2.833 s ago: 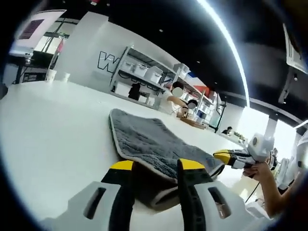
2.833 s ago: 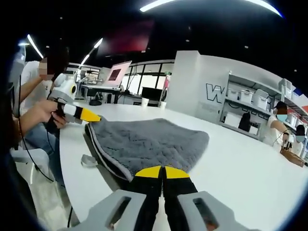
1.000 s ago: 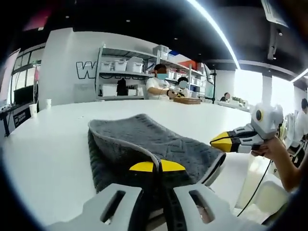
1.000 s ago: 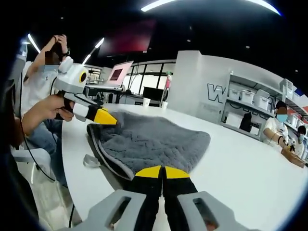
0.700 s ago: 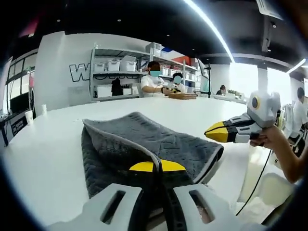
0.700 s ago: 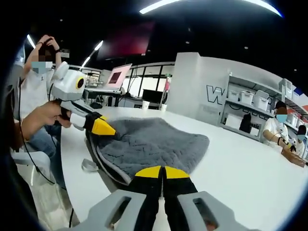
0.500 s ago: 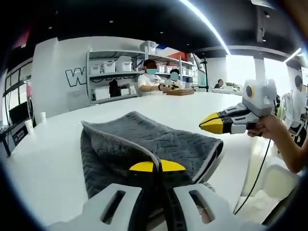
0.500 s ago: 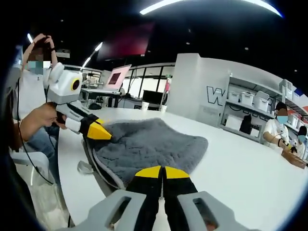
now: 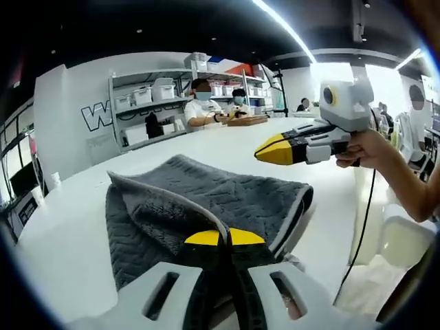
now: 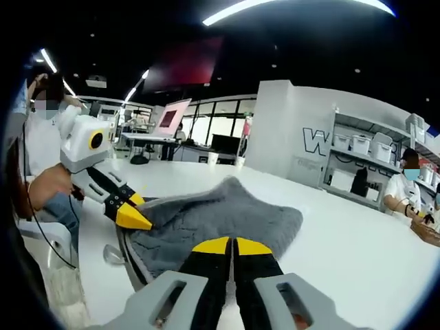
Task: Open the folded towel by lifting each exposed corner and separating the folded layers until the towel lies flat within the target outline without major curled edges
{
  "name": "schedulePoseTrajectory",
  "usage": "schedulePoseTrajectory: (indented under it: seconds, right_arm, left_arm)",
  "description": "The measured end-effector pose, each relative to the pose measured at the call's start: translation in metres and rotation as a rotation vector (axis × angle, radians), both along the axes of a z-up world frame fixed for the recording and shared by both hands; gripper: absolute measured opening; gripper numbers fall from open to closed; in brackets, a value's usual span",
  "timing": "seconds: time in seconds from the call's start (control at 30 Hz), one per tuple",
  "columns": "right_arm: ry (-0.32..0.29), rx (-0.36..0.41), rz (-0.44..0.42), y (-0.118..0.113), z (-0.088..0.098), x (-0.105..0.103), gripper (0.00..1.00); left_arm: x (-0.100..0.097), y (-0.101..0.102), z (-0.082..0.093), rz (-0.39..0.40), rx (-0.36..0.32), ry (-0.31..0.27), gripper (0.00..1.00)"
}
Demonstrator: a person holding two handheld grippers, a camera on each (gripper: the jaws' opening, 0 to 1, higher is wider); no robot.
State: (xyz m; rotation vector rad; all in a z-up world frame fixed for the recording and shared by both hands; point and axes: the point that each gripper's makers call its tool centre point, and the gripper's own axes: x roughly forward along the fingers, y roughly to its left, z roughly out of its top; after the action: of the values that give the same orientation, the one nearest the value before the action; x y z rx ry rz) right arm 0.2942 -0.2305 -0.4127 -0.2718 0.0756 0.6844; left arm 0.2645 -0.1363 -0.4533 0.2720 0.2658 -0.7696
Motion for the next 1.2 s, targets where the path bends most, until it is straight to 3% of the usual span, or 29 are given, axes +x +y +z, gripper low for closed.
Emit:
schedulePoseTrajectory:
  seconds: [0.37,0.73,1.2]
  right_arm:
    - [-0.02,-0.004,0.069,0.017,0.019,0.018,0.0]
    - [-0.004,-0.008,0.106,0.035,0.024,0.031,0.0]
    - [0.003,-0.047,0.136,0.055,0.037,0.052,0.0]
  left_arm:
    - [-0.001,-0.006,-0.009,-0.013,0.062,0.014,0.01]
    - [-0.005,-0.012,-0.015,-0.052,0.127,-0.005,0.01]
    - [-0.006,-0.014,-0.018,-0.091,0.151,0.001,0.01]
